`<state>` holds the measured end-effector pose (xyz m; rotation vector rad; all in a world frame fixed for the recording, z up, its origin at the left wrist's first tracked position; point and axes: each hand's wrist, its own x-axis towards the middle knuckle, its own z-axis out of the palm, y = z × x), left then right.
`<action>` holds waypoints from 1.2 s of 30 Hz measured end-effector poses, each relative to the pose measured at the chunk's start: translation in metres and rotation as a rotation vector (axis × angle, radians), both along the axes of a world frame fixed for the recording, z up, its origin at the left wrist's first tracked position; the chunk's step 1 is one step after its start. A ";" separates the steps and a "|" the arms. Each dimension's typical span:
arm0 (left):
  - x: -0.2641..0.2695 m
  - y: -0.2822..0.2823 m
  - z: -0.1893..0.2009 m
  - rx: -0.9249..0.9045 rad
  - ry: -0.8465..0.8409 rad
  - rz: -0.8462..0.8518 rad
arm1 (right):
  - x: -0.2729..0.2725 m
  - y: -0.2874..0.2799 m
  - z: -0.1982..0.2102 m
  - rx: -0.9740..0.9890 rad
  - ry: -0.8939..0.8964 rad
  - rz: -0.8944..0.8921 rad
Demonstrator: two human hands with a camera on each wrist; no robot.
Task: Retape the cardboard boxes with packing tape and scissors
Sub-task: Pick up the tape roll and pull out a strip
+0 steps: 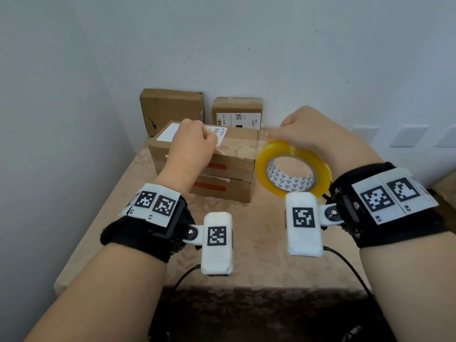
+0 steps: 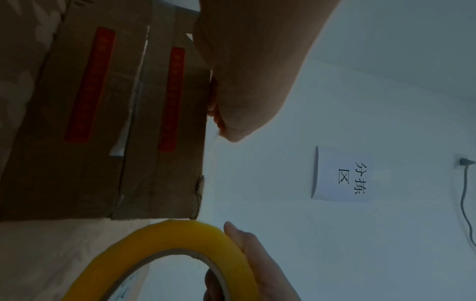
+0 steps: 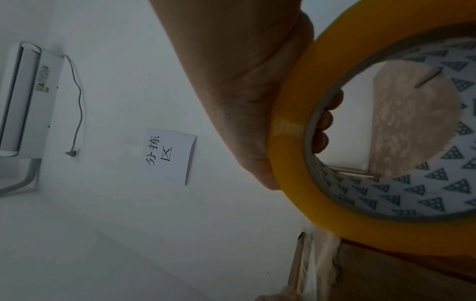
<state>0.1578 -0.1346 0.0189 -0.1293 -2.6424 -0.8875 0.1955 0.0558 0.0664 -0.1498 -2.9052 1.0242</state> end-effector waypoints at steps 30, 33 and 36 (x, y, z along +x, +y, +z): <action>0.023 0.027 -0.025 -0.592 0.073 -0.509 | 0.000 0.001 -0.008 0.005 -0.054 -0.037; 0.014 0.008 -0.025 -0.532 0.085 -0.465 | 0.000 0.003 -0.011 -0.038 -0.055 -0.046; 0.013 0.004 -0.026 -0.518 0.081 -0.431 | 0.000 0.005 -0.013 -0.066 -0.052 -0.045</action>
